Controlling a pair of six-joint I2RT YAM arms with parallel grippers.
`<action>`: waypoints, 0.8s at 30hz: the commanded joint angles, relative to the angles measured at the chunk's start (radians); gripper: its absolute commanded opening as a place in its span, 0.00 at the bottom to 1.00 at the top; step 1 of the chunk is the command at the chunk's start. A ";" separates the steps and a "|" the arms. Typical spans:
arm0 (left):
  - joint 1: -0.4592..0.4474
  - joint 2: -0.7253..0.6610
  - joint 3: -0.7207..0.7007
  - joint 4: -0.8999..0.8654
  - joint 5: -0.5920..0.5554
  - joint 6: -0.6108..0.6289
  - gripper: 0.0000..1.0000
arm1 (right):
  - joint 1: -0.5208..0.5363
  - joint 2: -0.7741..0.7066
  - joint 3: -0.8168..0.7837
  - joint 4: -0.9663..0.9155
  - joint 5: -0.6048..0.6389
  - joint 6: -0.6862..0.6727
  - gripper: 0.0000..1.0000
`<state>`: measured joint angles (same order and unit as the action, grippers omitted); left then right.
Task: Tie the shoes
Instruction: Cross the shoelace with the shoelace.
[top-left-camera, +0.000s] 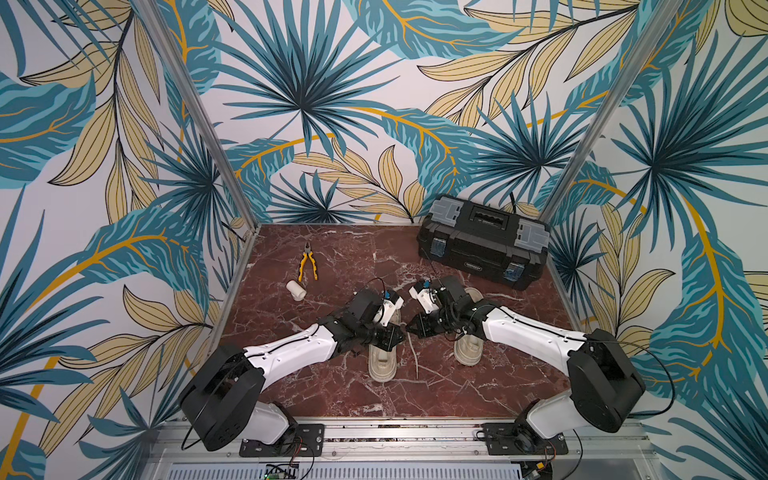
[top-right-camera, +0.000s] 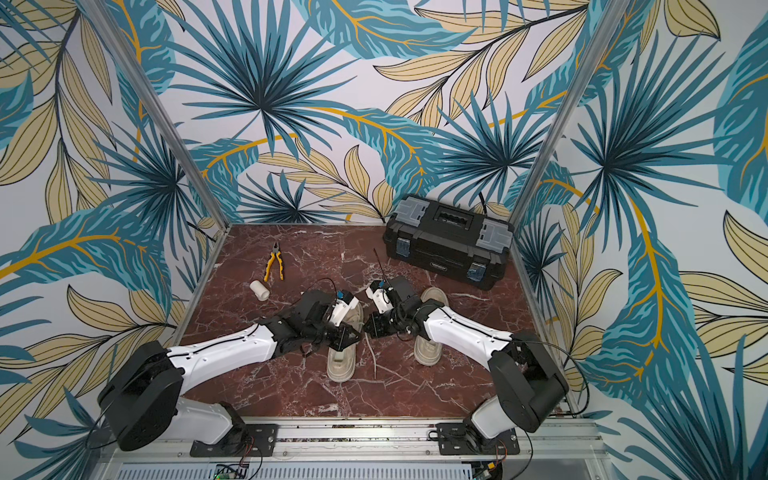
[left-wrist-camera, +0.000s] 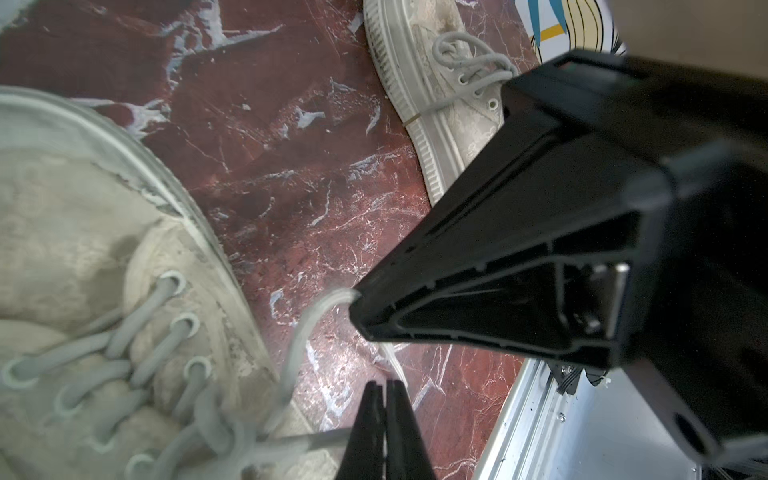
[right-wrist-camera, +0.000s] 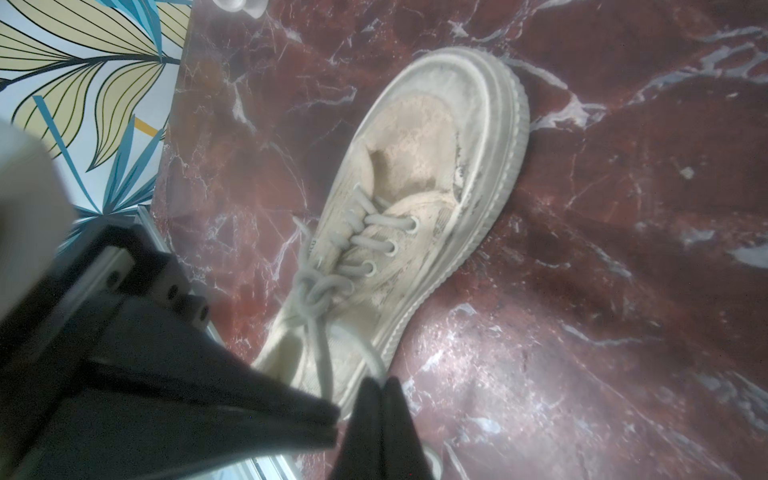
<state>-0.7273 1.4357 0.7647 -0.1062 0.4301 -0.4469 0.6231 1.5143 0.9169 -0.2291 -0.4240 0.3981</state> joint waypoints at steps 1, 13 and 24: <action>-0.011 0.010 -0.024 0.060 0.009 -0.015 0.04 | 0.011 0.019 0.020 0.041 -0.011 0.005 0.00; -0.011 -0.126 0.011 -0.105 -0.070 0.026 0.37 | 0.027 0.075 0.054 -0.021 0.011 -0.056 0.00; 0.102 -0.288 -0.027 -0.269 -0.195 -0.092 0.42 | 0.035 0.075 0.066 -0.040 0.012 -0.088 0.00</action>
<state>-0.6830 1.1748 0.7635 -0.3202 0.2768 -0.4774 0.6491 1.5795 0.9691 -0.2443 -0.4183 0.3340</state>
